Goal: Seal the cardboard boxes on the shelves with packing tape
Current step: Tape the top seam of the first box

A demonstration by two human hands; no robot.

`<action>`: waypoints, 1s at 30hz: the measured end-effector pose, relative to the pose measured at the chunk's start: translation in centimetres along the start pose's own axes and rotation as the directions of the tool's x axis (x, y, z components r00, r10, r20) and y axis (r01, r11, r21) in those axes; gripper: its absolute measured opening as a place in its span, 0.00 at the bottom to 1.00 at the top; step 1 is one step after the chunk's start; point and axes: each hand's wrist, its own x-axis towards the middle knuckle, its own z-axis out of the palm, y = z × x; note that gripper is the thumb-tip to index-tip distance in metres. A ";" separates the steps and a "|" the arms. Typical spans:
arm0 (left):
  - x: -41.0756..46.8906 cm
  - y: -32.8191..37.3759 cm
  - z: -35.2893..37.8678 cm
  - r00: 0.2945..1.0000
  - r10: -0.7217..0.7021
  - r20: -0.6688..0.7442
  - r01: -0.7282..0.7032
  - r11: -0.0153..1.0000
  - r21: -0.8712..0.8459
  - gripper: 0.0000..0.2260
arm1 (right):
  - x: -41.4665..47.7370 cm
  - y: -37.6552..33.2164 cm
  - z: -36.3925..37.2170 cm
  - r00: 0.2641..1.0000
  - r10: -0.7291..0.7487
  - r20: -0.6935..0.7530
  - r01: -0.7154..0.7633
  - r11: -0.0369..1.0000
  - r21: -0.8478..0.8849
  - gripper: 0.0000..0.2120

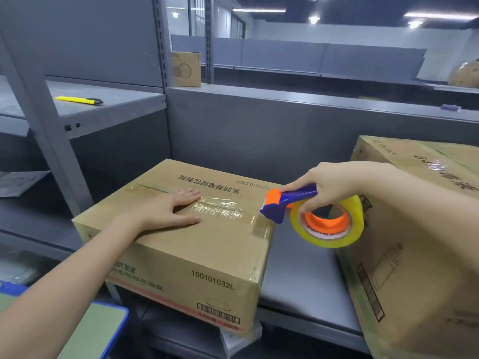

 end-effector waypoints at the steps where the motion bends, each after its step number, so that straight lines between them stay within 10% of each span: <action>1: -0.1 0.3 0.0 1.000 -0.004 0.009 0.004 0.999 0.042 0.40 | 0.0 -0.2 0.2 1.000 -0.015 -0.014 0.014 1.000 -0.023 0.27; 5: 0.3 3.4 0.0 0.998 -0.059 0.012 0.052 0.945 0.322 0.45 | 0.0 -0.5 0.0 0.999 -0.026 -0.035 0.025 0.999 -0.042 0.27; 10: 1.1 10.6 2.3 0.994 0.070 0.089 -0.075 0.996 0.050 0.49 | 0.1 -0.8 0.3 0.998 -0.056 -0.019 0.055 0.997 -0.063 0.27; 30: 1.9 12.9 4.9 0.997 0.076 0.028 -0.080 0.972 0.222 0.45 | -3.1 0.5 3.4 0.998 0.029 -0.056 -0.028 0.999 0.018 0.29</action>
